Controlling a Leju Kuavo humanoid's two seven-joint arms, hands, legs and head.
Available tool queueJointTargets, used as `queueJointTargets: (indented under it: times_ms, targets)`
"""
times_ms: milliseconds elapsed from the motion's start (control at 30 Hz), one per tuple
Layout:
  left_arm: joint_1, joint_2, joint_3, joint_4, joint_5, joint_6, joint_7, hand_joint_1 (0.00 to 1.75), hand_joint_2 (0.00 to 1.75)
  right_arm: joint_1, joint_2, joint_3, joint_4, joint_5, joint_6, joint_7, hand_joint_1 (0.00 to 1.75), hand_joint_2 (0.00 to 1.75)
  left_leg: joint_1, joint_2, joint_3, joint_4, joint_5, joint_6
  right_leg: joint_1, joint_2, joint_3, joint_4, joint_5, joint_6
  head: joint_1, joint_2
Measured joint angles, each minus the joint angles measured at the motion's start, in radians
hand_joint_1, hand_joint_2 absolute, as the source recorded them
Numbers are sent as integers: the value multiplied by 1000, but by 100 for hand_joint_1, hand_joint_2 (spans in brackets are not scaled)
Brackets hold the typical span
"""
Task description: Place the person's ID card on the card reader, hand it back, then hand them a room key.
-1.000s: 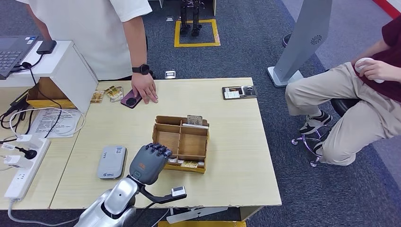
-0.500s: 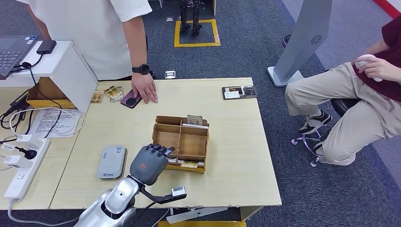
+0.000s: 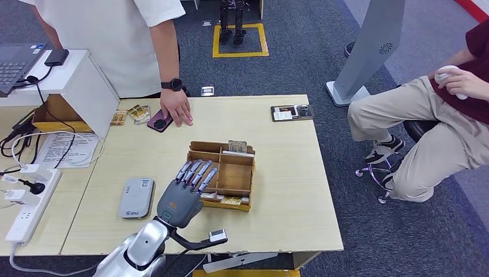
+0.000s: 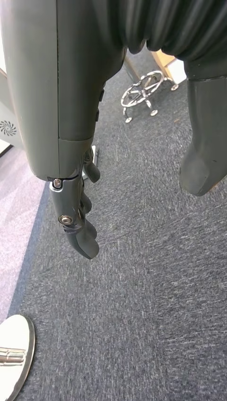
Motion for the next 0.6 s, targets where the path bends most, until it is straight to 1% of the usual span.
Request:
queueJointTargets:
  times_ms: [100,300,600]
  targets:
    - [1,0,0,0,-2,8,0,0,175,0,0,0,0,0,0,0,0,175,0,0,0,0,0,0,0,0,0,0,0,0,0,0]
    - [5,0,0,0,-14,72,-18,0,175,0,0,0,0,2,0,0,0,175,0,0,0,0,0,0,0,0,0,0,0,0,0,0]
    - [5,0,0,0,-22,91,-33,0,175,0,0,0,0,2,-1,0,0,175,0,0,0,0,0,0,0,0,0,0,0,0,0,0]
